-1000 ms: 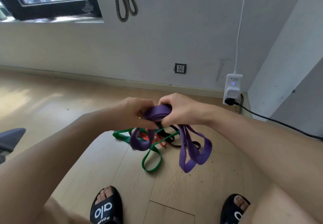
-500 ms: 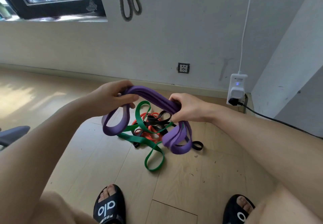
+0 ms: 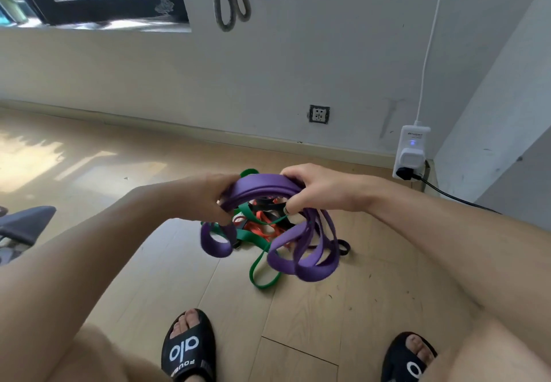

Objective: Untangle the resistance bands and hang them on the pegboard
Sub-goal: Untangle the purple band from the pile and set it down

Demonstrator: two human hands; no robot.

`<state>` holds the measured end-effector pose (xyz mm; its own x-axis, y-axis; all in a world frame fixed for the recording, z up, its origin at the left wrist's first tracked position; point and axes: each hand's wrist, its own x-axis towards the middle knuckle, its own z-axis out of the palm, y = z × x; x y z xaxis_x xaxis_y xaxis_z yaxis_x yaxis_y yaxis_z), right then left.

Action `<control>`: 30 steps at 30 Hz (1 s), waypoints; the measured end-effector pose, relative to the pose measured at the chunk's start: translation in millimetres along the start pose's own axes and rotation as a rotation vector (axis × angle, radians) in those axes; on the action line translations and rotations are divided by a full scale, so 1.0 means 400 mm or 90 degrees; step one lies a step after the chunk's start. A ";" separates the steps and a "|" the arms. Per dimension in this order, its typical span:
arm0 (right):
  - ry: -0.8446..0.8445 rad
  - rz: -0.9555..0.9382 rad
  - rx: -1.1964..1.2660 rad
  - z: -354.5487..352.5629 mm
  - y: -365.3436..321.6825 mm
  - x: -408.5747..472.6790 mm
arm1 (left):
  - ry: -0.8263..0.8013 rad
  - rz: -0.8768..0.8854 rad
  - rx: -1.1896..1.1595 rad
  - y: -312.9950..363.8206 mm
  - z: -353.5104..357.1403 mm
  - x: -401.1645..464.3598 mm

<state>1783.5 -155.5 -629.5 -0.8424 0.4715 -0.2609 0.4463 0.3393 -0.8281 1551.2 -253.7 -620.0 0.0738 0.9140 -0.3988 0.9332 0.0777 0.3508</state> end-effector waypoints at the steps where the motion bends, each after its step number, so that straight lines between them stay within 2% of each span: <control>1: -0.005 -0.009 0.004 0.005 -0.008 0.001 | 0.002 0.017 -0.049 0.005 0.003 -0.001; 4: -0.021 -0.017 0.017 0.022 -0.024 0.003 | 0.015 0.092 -0.242 0.042 0.020 -0.001; 7: -0.042 -0.003 0.003 0.025 -0.024 0.002 | 0.048 0.139 -0.296 0.068 0.027 0.006; 13: -0.002 0.018 -0.168 0.034 0.000 0.001 | 0.028 0.090 -0.129 0.072 0.010 0.012; 19: 0.028 0.017 -0.162 0.048 0.020 -0.006 | 0.014 0.075 -0.097 0.082 0.005 0.015; 24: 0.089 -0.026 -0.158 0.071 0.019 -0.003 | 0.044 0.067 -0.113 0.079 -0.008 0.016; 30: 0.142 -0.056 -0.259 0.066 0.008 0.007 | 0.036 0.051 -0.065 0.079 -0.015 0.010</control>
<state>1774.7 -174.7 -645.8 -0.8168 0.5750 -0.0479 0.4956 0.6566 -0.5686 1578.8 -245.2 -605.3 0.1248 0.9395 -0.3190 0.8839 0.0408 0.4659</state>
